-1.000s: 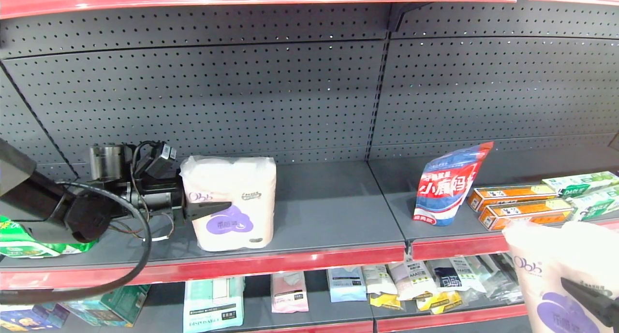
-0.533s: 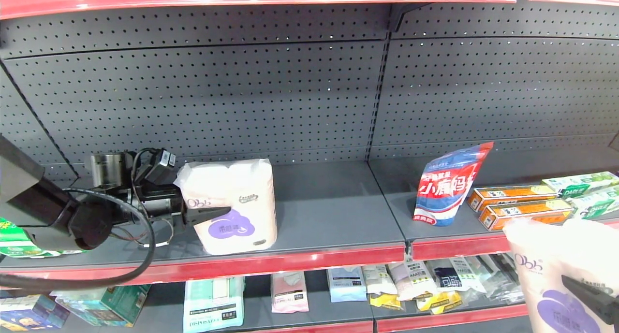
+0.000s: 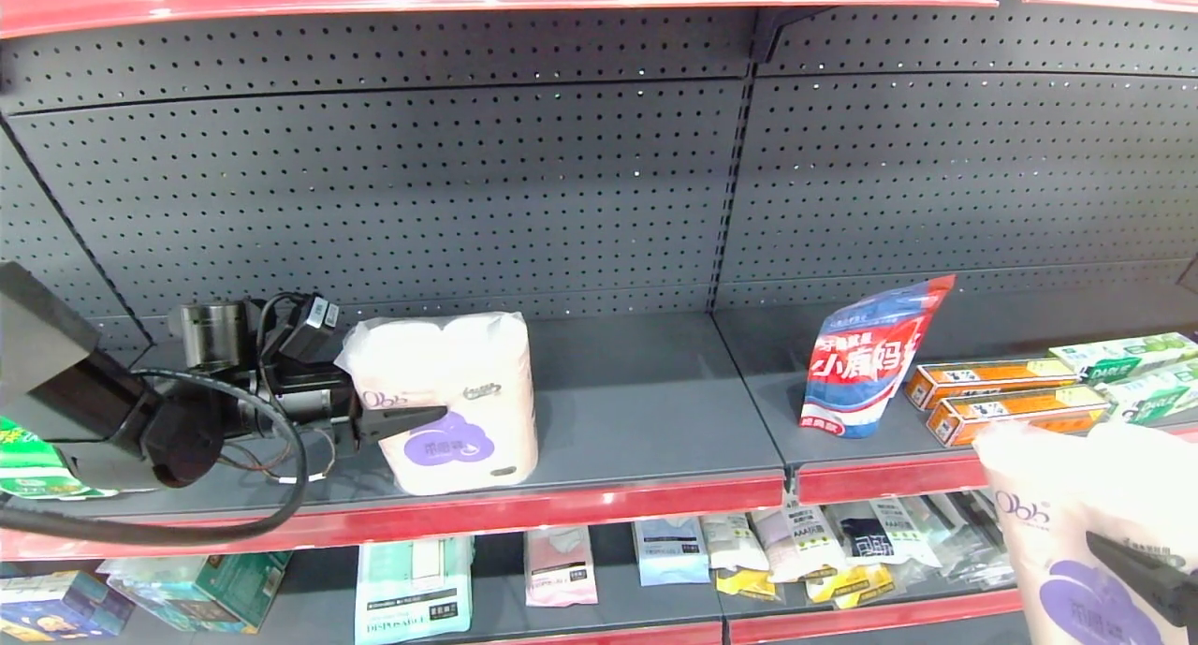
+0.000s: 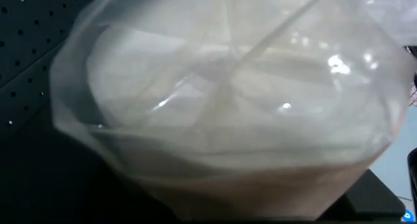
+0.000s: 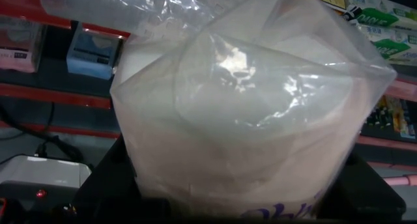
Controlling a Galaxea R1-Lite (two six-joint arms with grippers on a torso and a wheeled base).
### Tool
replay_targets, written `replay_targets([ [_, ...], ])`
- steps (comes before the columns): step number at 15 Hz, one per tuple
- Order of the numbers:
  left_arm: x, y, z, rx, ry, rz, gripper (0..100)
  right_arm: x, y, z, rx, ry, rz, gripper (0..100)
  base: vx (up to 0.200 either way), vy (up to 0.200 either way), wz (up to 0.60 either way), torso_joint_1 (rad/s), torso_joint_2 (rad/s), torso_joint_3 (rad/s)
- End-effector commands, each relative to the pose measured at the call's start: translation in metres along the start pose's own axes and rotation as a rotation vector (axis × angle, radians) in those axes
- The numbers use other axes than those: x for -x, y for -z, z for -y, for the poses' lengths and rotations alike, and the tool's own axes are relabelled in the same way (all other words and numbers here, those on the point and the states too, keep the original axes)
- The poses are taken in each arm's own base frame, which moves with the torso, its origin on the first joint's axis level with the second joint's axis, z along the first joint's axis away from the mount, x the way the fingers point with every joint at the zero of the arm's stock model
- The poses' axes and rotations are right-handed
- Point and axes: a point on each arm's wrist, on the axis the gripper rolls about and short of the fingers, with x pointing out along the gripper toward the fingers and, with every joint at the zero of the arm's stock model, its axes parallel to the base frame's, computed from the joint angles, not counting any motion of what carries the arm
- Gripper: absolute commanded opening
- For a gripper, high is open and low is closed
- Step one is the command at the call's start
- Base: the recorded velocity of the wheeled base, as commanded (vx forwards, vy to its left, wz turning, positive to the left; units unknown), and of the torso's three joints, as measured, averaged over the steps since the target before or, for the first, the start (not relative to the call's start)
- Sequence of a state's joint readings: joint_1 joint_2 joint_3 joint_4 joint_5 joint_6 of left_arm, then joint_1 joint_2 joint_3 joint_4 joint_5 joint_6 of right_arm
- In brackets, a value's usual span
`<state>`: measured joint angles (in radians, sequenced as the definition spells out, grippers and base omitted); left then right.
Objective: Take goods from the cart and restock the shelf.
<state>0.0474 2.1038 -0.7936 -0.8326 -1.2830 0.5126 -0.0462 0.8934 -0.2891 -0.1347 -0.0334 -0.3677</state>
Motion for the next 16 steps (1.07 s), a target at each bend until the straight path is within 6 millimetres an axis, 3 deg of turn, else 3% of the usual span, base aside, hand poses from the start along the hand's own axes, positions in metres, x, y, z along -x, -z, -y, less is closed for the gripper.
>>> replay_targets([
  [1,-0.0001,0.0028,0.0012,0.016,0.003,-0.003,0,-0.0005,0.0002,0.0000,0.001,0.002,-0.004,0,0.000,0.000,0.00,0.000,0.00,0.000],
  [16,0.0002,0.0008,0.0013,0.006,0.003,0.000,0,-0.0007,-0.0002,0.0001,0.001,0.002,-0.004,0,0.000,0.000,0.00,0.000,0.00,0.000],
])
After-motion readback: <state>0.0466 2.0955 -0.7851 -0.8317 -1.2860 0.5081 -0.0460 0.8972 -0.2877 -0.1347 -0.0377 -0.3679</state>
